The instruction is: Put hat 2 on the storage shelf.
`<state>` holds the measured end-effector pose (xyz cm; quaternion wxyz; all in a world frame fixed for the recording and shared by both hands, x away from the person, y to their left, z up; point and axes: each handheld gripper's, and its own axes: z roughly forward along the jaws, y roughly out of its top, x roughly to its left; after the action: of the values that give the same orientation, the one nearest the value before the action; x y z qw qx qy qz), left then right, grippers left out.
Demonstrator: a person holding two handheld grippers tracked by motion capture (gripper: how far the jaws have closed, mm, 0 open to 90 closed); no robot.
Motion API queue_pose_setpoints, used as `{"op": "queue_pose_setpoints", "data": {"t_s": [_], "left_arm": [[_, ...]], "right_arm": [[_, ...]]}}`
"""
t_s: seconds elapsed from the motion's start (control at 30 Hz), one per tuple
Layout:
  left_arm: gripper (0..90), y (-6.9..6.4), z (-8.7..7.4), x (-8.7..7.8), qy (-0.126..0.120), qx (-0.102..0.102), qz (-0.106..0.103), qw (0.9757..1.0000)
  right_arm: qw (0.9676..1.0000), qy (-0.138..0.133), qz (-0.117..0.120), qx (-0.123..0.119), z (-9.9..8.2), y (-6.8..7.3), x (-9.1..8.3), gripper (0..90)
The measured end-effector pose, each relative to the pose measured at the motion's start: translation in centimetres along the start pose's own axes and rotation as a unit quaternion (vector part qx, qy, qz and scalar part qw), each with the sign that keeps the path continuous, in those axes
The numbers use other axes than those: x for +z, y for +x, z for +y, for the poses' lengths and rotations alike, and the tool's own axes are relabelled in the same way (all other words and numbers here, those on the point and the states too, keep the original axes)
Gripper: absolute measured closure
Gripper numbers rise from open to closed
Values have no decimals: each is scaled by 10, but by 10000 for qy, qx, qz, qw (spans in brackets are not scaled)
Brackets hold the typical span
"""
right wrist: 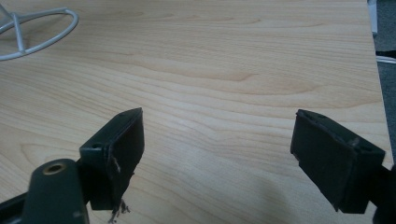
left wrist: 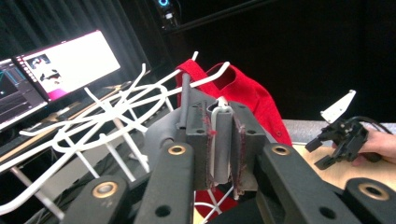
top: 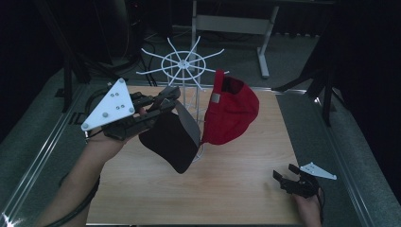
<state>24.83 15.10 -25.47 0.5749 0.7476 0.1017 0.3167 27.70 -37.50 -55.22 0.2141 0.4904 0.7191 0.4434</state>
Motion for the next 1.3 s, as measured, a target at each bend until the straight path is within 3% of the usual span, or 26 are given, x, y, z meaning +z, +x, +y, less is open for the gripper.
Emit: {"op": "queue_pose_setpoints", "data": {"t_s": [0.17, 0.43, 0.63, 0.9, 1.3], "left_arm": [[757, -5, -5, 1, 78, 13, -61, 9999], [719, -4, -12, -8, 13, -151, -139, 9998], [625, -9, -15, -14, 56, -154, -48, 9999], [606, -12, -21, -28, 46, -241, -29, 9997], [588, -15, -51, -51, 69, -669, -212, 9975]], "right_arm": [[10000, 1, 0, 0, 0, 0, 0, 173], [10000, -8, 0, -2, 0, 0, 0, 173], [10000, -3, -2, -5, 0, 0, 0, 173], [10000, -14, 5, 6, 0, 0, 0, 173], [10000, -30, 20, 14, 1, 0, -1, 173]]}}
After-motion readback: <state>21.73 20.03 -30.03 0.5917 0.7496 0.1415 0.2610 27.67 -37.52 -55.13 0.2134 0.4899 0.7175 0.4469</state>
